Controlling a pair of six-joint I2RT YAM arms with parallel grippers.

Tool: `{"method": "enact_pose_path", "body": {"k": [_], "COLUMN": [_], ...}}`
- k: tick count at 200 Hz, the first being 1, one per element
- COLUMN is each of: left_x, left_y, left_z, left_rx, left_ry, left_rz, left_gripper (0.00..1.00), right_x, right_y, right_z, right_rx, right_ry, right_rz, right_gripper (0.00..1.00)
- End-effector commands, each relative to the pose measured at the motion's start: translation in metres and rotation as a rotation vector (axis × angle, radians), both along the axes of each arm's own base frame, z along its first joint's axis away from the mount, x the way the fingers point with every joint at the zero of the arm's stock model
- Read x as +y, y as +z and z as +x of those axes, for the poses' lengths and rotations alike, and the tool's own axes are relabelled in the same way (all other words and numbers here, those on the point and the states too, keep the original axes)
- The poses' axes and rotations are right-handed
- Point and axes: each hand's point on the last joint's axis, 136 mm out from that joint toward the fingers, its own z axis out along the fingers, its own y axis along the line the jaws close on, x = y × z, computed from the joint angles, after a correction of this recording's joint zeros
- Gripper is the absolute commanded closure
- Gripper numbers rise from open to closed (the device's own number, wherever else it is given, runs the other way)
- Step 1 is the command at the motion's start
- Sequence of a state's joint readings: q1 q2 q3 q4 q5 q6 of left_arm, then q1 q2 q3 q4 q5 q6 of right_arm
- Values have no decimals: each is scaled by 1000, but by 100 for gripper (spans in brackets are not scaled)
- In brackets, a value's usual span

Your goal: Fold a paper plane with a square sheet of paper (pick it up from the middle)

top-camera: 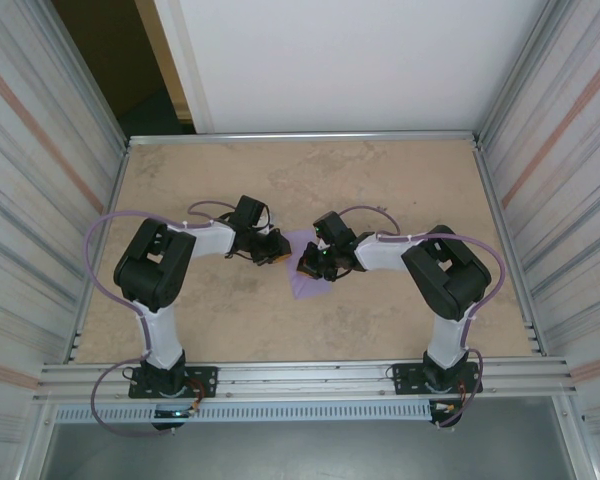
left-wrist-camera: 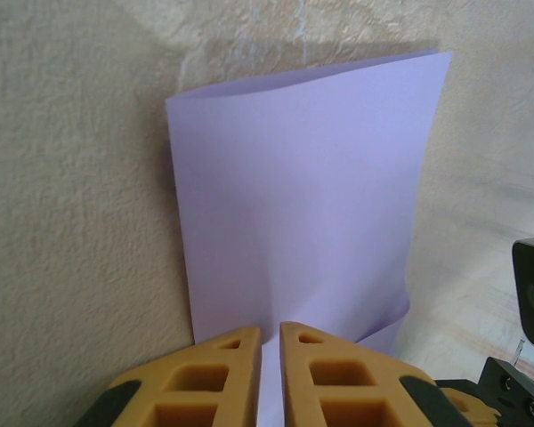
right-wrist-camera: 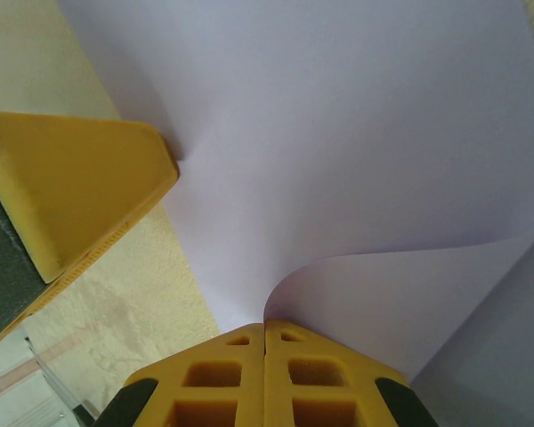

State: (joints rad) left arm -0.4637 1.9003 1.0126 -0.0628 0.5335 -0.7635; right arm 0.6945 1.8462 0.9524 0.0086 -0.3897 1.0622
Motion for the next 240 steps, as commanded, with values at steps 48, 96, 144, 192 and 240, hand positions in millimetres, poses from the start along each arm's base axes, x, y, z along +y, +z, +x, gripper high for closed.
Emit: {"method": "enact_pose_path", "body": {"k": [48, 96, 144, 192, 240], "left_x": [11, 12, 13, 13, 13], "left_y": [-23, -24, -24, -26, -26], "left_z": [-10, -11, -11, -12, -12], "left_rx": [72, 77, 78, 82, 81], "left_ry": [3, 3, 6, 5, 5], "left_rz": [63, 64, 64, 65, 64], "left_gripper": [86, 86, 86, 86, 86], "right_x": [6, 4, 2, 4, 6], "right_y": [2, -2, -6, -6, -7], "right_z": [11, 11, 11, 11, 11], "right_rx": [-25, -17, -9, -7, -8], "right_ry": [-17, -24, -36, -35, -31], "right_rz": [4, -5, -17, -7, 6], "right_gripper": [100, 100, 100, 100, 100]}}
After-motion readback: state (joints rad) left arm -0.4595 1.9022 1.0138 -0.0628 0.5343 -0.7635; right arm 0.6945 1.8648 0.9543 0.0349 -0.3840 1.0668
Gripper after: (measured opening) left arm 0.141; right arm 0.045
